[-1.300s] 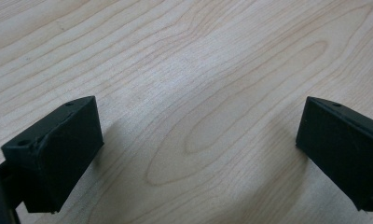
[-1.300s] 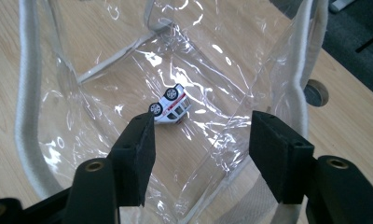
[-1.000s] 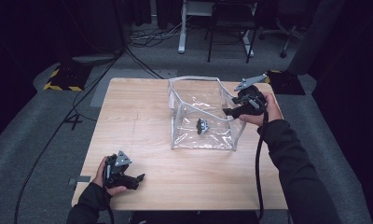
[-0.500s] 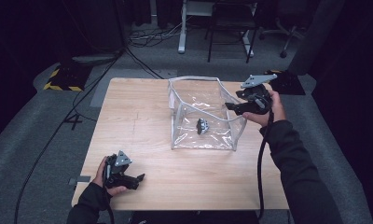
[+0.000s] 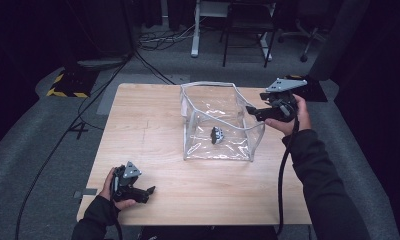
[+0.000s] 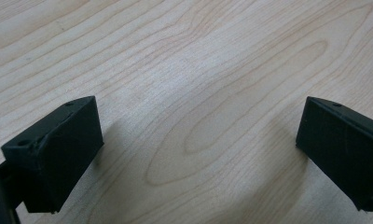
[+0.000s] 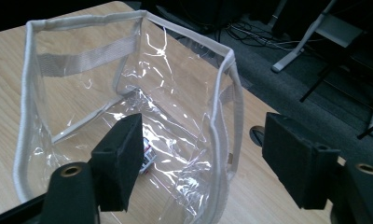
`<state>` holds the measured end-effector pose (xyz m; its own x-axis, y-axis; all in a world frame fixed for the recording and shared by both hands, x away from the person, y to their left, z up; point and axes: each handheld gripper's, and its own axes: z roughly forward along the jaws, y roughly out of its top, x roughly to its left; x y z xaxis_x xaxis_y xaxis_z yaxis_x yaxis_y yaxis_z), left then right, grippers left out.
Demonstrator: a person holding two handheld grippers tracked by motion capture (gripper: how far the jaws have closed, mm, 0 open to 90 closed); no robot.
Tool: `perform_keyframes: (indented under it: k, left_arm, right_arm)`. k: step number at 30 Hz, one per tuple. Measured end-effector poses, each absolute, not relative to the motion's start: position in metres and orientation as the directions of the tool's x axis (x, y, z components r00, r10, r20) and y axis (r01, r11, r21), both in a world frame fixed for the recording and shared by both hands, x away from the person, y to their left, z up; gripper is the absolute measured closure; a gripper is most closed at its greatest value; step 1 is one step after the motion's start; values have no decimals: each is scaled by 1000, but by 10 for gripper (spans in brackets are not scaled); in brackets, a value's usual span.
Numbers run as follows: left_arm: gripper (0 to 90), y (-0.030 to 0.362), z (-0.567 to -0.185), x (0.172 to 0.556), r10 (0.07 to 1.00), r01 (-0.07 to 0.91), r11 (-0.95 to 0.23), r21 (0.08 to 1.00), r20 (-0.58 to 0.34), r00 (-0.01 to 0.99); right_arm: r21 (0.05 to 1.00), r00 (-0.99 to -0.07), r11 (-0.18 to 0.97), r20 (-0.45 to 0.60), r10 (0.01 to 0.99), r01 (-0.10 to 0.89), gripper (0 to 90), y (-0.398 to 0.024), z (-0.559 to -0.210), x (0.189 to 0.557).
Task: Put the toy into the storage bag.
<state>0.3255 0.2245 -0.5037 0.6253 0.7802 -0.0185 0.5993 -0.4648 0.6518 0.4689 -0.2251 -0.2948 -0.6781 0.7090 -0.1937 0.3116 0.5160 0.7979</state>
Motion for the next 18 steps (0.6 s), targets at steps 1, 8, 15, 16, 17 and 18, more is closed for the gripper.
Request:
perform_keyframes:
  k: [1,8,15,16,17,18]
  left_arm:
    - [7,224,-504,325,780,601,-463,652,-22,625]
    - [7,225,-504,326,780,599,-465,652,-18,625]
    - [7,224,-504,325,780,601,-463,652,-22,625]
    - [6,225,-504,326,780,599,-465,652,-18,625]
    - [7,224,-504,325,780,601,-463,652,-22,625]
    - [7,224,-504,325,780,601,-463,651,-22,625]
  right_arm:
    - [801,-672,512,-196,714,311,291,-226,-295,469]
    - [818,-633,480,-194,749,318,259,-237,-294,469]
    - [827,-620,460,-183,763,322,259,-246,-294,468]
    - [829,-612,453,-178,771,329,259,-247,-294,468]
    - [829,-610,454,-181,771,328,259,-251,-293,468]
    - [829,-610,454,-181,771,328,259,-251,-293,468]
